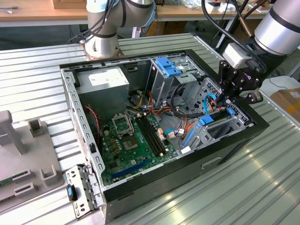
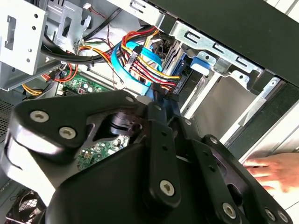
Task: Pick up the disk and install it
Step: 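Insert the second disk wire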
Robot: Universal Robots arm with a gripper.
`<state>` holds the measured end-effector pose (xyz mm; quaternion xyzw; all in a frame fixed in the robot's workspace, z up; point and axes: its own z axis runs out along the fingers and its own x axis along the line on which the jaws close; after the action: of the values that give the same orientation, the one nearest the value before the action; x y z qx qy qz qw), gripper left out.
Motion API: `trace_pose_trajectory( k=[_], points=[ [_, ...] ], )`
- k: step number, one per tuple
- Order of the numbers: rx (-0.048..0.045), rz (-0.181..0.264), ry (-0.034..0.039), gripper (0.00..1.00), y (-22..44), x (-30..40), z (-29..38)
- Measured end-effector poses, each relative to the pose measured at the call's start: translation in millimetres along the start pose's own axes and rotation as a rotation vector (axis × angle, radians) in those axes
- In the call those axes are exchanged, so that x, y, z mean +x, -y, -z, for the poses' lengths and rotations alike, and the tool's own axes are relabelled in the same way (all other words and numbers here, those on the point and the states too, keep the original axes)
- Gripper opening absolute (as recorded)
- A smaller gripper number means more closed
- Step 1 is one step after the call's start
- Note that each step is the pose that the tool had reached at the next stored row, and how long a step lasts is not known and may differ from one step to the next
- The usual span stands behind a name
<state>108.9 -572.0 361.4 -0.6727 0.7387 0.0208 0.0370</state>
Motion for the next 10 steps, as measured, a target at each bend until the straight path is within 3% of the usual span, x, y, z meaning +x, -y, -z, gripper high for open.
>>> trace_pose_trajectory(
  k=[1,10],
  points=[
    [0.0,0.0,0.0,0.16,0.0,0.0,0.0],
    [0.0005,0.002,0.0014,0.16,-0.7,0.1,-0.2]
  ],
)
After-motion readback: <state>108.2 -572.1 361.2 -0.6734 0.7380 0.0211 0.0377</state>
